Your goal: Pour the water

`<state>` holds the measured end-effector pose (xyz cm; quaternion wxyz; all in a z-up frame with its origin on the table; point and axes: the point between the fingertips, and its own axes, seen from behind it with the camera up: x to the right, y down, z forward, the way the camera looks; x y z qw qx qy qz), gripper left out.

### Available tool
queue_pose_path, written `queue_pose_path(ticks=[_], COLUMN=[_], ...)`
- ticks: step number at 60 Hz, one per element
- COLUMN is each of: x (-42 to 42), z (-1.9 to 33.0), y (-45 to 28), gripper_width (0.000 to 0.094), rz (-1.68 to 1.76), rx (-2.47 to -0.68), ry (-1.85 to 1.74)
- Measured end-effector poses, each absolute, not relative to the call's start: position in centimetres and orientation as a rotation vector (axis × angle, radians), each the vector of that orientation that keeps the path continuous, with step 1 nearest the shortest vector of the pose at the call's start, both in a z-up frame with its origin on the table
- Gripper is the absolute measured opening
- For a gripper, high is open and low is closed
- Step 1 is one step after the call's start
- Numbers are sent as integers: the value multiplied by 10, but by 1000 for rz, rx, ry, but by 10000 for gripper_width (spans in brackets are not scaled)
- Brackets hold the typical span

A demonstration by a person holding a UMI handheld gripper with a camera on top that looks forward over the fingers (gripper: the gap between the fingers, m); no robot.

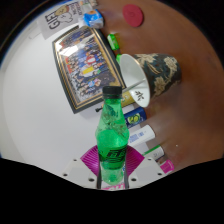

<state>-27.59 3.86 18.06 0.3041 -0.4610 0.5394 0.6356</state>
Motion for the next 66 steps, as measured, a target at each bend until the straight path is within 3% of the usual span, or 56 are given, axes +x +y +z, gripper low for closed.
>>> queue_pose_path(ticks=[7,15,23,32,38,46,56,66], x=[-275,-255,-202,-124,-67,-12,18,26], z=[205,257,315,347,326,260,175,125], y=[37,32,26,21,19,30,37,40], gripper_width=[302,303,302,302,303,304,304,304], rz=[1547,1259,915,510,263,65,19,-3], rx=[-1374,-1529,-1559,-1573,-1605,-1696,-1797,-1844], ry=[1244,905,599,328,199,106,47,-3])
